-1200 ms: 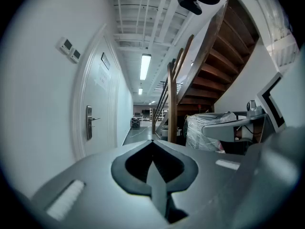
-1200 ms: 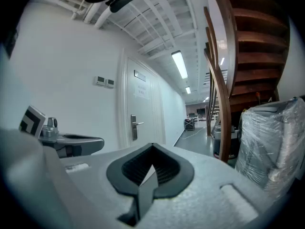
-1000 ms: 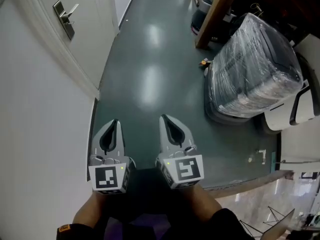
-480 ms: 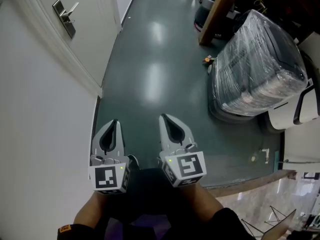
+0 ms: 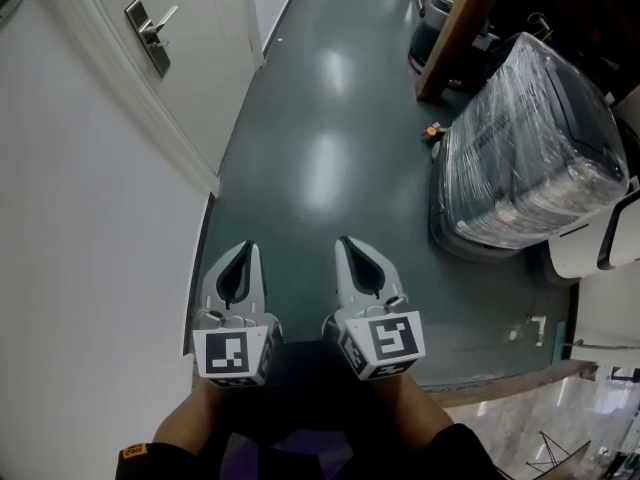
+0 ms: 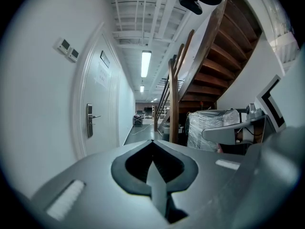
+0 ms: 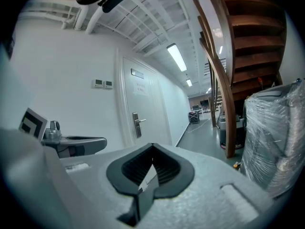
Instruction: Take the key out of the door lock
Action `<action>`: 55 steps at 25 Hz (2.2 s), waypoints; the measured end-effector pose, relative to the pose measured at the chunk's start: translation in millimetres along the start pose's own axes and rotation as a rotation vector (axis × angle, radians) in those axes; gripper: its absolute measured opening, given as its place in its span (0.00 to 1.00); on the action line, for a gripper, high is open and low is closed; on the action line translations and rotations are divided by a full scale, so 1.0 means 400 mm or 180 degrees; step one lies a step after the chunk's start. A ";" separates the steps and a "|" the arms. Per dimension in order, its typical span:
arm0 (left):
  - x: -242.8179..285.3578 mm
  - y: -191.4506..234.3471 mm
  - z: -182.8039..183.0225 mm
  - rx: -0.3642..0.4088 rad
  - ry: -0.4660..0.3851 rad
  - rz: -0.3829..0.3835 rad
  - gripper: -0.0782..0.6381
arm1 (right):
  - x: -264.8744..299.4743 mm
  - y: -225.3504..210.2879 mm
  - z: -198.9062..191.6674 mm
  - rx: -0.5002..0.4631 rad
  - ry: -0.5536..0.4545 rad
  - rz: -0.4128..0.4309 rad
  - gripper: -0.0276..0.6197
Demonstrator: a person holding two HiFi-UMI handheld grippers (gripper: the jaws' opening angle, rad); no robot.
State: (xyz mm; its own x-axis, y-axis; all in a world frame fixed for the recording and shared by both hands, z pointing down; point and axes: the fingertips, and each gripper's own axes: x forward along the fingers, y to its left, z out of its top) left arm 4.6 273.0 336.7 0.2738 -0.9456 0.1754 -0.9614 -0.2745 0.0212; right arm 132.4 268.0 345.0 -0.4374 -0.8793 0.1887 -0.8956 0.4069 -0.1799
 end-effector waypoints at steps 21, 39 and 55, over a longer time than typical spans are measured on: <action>0.117 -0.211 0.013 0.0087 0.0014 -0.0118 0.13 | -0.075 -0.233 0.034 -0.0062 -0.0047 -0.0099 0.03; 0.506 -0.008 0.039 -0.0173 -0.0002 -0.0257 0.13 | 0.317 -0.314 0.108 -0.0244 0.0196 -0.0302 0.03; 0.725 0.381 0.141 -0.0164 -0.0226 0.0228 0.13 | 0.792 -0.161 0.224 -0.0451 0.0104 0.0243 0.03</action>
State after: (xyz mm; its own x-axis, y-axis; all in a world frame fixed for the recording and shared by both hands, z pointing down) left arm -60.9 -52.9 335.3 0.2039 -0.9730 0.1083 -0.9782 -0.1980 0.0620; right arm 58.6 -59.0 329.7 -0.5049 -0.8368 0.2115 -0.8611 0.5051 -0.0573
